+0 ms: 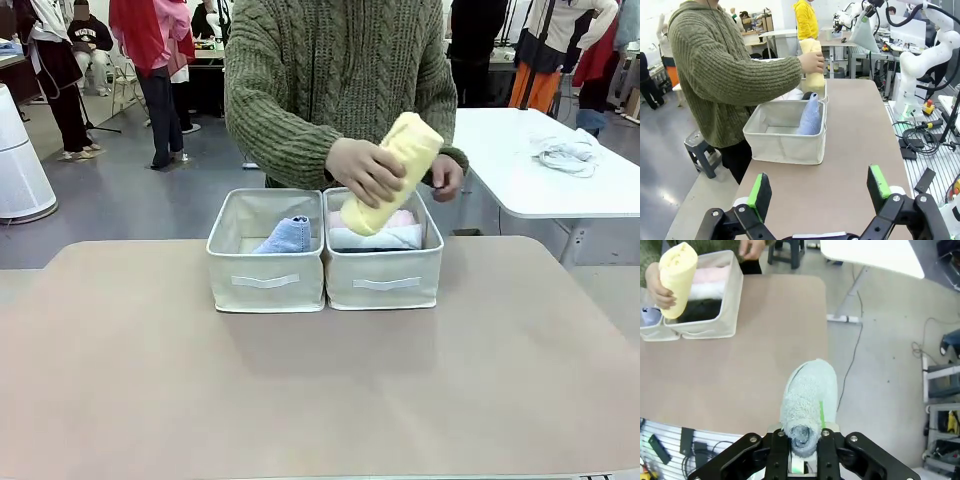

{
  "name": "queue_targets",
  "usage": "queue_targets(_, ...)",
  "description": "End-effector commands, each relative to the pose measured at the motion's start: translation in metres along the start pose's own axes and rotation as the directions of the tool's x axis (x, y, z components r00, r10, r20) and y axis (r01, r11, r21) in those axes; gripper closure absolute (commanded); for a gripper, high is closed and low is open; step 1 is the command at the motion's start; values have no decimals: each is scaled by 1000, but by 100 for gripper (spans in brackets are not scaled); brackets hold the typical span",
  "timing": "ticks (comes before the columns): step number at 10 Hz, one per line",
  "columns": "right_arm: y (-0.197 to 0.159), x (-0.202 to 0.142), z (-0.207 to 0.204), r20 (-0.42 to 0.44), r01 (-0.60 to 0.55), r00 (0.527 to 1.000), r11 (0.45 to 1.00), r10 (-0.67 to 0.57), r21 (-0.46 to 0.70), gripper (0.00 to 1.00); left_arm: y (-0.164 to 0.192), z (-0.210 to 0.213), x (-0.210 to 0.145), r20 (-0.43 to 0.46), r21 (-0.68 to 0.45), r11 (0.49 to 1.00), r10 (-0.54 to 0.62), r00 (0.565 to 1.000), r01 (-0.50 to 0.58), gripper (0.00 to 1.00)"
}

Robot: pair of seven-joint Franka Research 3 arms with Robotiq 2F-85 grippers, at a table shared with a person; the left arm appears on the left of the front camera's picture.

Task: Sort the towels based on their folding style.
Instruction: Pick up another triangle-folded towel from the table and place it in the left Fabric basket.

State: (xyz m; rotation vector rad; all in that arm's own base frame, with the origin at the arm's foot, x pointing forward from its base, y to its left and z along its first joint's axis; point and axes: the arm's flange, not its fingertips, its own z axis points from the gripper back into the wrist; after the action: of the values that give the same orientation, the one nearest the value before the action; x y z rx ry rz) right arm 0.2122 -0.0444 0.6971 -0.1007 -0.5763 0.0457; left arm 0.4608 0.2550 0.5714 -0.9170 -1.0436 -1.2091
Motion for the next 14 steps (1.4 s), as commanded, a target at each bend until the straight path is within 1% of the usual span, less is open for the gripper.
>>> queue_targets(1, 15, 16, -28, -18, -42, 999, 999, 42, 3, 100, -2, -2, 1, -3, 9, 1000, 0, 1000, 0, 0)
queue_targets(5, 23, 21, -40, -43, -76, 996, 997, 77, 26, 100, -2, -2, 1, -3, 9, 1000, 0, 1000, 0, 0)
queue_targets(6, 25, 22, -42, -44, -91, 995, 995, 93, 49, 100, -2, -2, 1, -3, 9, 1000, 0, 1000, 0, 0)
queue_targets(7, 27, 26, -47, -55, -100, 993, 990, 106, 98, 100, -2, -2, 1, -3, 9, 1000, 0, 1000, 0, 0)
queue_targets(8, 25, 19, -43, -61, -67, 996, 998, 68, 18, 100, -2, -2, 1, -3, 9, 1000, 0, 1000, 0, 0)
queue_targets(14, 25, 19, -43, -61, -67, 996, 998, 68, 18, 100, -2, -2, 1, -3, 9, 1000, 0, 1000, 0, 0)
